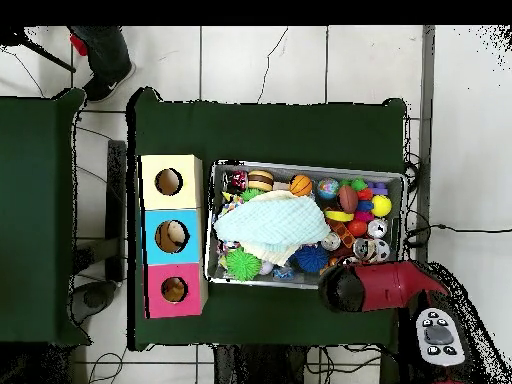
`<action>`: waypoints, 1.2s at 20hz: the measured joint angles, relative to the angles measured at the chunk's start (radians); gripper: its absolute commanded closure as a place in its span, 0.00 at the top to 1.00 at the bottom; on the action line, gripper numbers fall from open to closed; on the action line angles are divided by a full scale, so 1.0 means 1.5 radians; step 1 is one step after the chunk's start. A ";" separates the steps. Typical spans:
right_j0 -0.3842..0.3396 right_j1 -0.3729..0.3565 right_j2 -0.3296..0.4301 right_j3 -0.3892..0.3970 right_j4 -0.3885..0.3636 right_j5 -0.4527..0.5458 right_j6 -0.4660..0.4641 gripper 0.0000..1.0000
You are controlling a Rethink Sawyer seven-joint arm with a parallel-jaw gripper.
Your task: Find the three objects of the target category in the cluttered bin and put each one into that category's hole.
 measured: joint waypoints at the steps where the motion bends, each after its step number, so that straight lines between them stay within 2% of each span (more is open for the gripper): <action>1: -0.002 0.002 0.000 0.000 -0.002 -0.002 0.000 1.00; 5: -0.012 0.029 0.000 0.000 -0.028 -0.028 0.000 1.00; 11: -0.009 0.057 -0.001 -0.003 -0.033 -0.077 0.000 1.00; 24: 0.003 0.059 -0.013 -0.001 -0.033 -0.090 0.000 1.00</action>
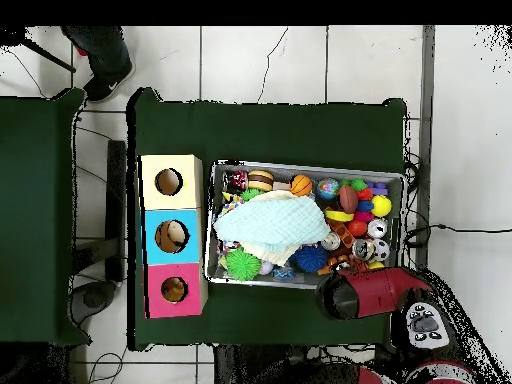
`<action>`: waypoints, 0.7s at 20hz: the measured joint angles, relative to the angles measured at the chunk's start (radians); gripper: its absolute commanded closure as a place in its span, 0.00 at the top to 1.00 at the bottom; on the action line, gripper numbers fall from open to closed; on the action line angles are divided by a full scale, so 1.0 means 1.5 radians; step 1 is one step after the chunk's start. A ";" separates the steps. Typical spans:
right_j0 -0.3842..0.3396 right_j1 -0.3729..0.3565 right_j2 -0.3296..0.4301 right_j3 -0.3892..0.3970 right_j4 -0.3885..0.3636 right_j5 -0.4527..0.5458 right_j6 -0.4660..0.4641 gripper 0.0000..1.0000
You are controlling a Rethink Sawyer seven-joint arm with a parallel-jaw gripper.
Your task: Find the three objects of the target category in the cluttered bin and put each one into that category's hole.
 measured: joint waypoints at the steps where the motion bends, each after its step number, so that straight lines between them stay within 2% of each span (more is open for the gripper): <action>1: 0.000 0.000 0.000 0.000 0.000 0.000 0.000 1.00; 8: 0.001 -0.001 -0.003 0.002 0.000 0.000 0.000 1.00; 9: 0.002 -0.001 -0.004 0.003 -0.001 0.000 0.000 0.00; 14: 0.037 0.010 -0.045 0.001 -0.017 -0.021 0.000 0.00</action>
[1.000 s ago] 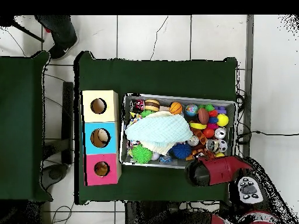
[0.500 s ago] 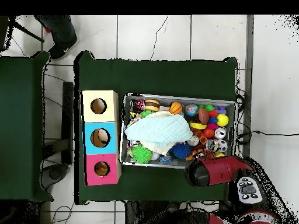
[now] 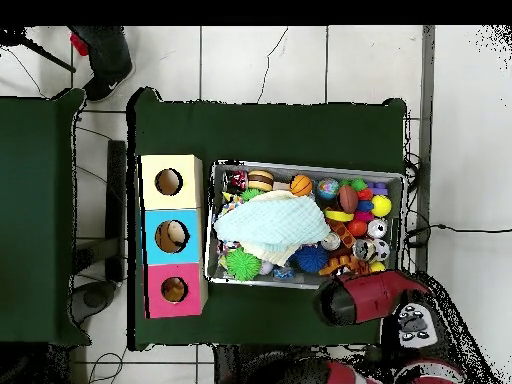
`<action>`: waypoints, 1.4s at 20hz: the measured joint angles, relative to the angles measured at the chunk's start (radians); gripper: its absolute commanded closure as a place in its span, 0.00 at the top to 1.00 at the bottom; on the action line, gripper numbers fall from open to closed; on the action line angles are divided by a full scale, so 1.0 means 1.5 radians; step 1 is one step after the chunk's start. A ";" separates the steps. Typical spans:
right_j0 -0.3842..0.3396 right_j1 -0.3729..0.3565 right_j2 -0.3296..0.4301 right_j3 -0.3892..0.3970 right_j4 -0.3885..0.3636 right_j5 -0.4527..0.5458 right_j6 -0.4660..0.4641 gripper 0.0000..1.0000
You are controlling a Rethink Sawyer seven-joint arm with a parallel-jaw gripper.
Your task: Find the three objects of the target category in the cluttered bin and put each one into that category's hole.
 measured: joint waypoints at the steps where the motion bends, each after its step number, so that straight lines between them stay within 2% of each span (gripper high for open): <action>1: 0.005 0.002 -0.005 -0.001 -0.001 -0.005 0.000 0.00; 4: 0.027 0.012 -0.030 -0.002 -0.004 -0.038 0.000 0.00; 10: 0.017 0.008 -0.033 0.003 -0.003 -0.047 0.000 0.00; 15: -0.015 -0.059 -0.004 0.036 0.025 -0.024 0.000 0.00; 20: -0.040 -0.154 0.042 0.073 0.083 0.044 0.000 0.00; 28: -0.044 -0.249 0.101 0.109 0.151 0.121 0.000 0.00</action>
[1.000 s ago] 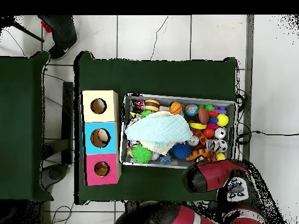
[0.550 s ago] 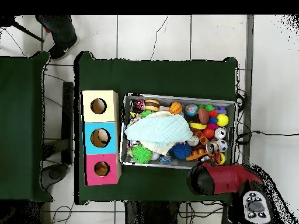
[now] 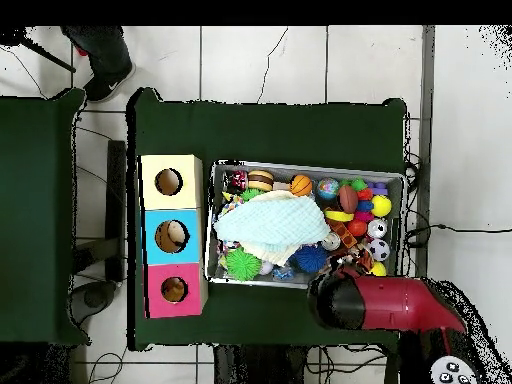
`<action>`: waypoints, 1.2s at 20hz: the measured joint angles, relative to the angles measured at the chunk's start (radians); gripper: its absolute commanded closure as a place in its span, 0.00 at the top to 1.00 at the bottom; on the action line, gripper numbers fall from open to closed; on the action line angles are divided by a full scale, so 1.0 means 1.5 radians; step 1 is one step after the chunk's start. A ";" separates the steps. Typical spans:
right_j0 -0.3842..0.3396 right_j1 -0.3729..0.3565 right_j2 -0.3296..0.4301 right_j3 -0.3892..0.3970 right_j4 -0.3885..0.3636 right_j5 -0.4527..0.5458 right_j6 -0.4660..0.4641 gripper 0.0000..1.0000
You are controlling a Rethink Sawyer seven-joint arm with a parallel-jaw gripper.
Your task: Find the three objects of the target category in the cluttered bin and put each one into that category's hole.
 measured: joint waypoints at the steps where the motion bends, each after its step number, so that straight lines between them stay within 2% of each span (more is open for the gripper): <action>1: 0.002 -0.014 0.007 0.005 0.010 0.010 0.000 0.00; 9: 0.040 -0.106 0.037 0.031 0.084 0.094 0.000 0.00; 13: 0.062 -0.136 0.042 0.039 0.114 0.123 0.000 0.00; 17: 0.098 -0.160 0.043 0.042 0.141 0.139 0.000 0.00; 24: 0.182 -0.161 0.042 0.042 0.173 0.138 0.000 0.00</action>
